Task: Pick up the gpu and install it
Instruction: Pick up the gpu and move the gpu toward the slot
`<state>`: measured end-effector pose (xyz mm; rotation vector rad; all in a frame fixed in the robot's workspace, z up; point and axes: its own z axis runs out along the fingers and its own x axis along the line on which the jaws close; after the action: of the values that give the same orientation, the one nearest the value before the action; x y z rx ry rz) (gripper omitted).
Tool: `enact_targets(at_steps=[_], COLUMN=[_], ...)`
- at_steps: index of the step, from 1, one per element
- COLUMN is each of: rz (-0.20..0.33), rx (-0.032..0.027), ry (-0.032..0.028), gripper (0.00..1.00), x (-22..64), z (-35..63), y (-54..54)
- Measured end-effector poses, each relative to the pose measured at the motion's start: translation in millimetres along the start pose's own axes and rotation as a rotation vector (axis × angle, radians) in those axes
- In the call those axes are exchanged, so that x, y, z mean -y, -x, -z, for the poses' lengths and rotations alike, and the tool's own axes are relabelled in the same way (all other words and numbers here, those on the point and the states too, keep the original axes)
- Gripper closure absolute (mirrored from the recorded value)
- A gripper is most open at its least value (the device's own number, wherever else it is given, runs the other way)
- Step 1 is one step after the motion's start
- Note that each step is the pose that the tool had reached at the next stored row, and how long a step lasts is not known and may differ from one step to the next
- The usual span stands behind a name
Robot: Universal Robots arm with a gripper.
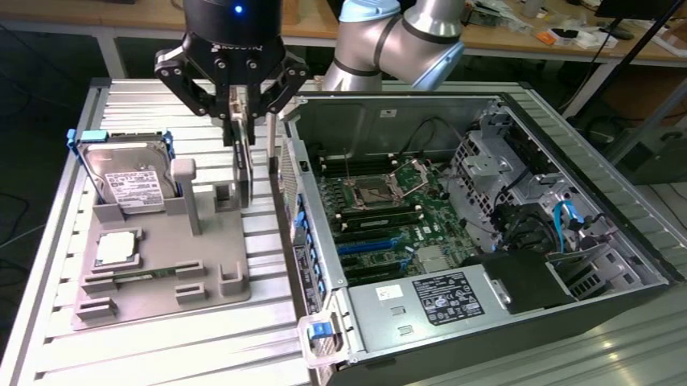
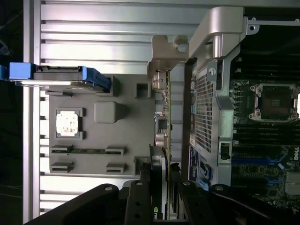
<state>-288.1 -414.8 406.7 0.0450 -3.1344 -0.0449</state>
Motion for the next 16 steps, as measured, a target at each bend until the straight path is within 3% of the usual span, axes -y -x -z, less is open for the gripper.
enact_targets(at_steps=[9, 16], rz=[0.000, 0.000], rx=[0.0013, 0.0009], ry=[-0.0004, -0.0106], gripper=[0.73, 0.73], x=[0.4, 0.7], z=[3.5, 8.0], y=[17.9, 32.0])
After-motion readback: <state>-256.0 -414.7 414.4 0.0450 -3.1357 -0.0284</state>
